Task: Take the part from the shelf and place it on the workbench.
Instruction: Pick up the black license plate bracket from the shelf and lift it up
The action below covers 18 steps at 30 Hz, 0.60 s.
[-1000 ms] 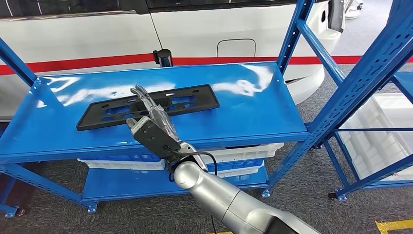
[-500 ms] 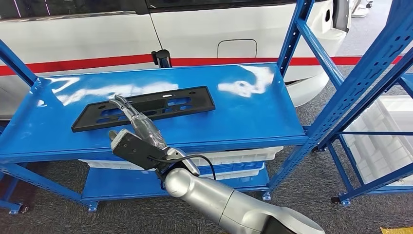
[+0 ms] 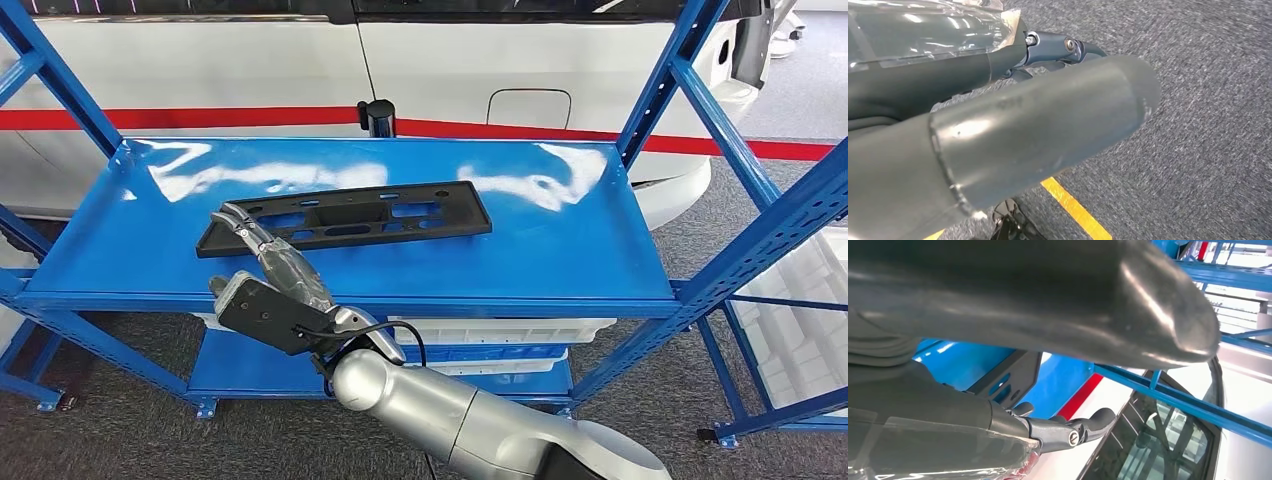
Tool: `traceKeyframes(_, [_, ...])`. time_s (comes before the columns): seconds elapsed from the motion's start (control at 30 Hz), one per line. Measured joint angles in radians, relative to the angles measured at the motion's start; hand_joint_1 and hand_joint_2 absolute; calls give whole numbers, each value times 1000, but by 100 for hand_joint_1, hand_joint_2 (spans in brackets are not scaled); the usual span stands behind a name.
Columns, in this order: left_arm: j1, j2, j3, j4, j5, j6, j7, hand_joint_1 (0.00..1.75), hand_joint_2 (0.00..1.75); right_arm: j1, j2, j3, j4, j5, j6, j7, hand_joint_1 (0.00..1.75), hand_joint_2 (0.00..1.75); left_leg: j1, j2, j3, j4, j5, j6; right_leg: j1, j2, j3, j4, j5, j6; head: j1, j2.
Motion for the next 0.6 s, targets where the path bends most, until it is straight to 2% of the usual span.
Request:
traceKeyframes(0.03, [0,-3,1,0,2,2,-1,0,0,-3,0,3,0,-4,-2,2,0,0,-2,-3,0,2,-3,-3,1,2,30,-63,22,-4,-1,0])
traceKeyframes(0.07, [0,-6,1,0,3,4,-2,0,0,-6,1,6,0,-6,-3,3,0,0,-4,-4,-1,5,-6,-5,1,3,49,-100,35,-7,-2,0])
traceKeyframes(0.27, [-1,-13,6,0,6,14,-4,0,0,-21,1,24,0,-37,-7,16,0,0,3,-2,-2,7,-10,-9,5,6,55,-114,44,-9,-4,0])
traceKeyframes(0.4, [-1,-13,7,0,5,14,-4,0,0,-38,1,40,4,-46,-6,43,0,175,3,-1,0,2,-9,-12,6,7,55,-114,43,-11,-4,0])
traceKeyframes(0.6, [-1,-13,7,0,2,13,4,0,0,-67,1,76,15,-22,-28,99,0,175,3,1,0,2,-8,-17,6,7,56,-113,43,-12,-3,0])
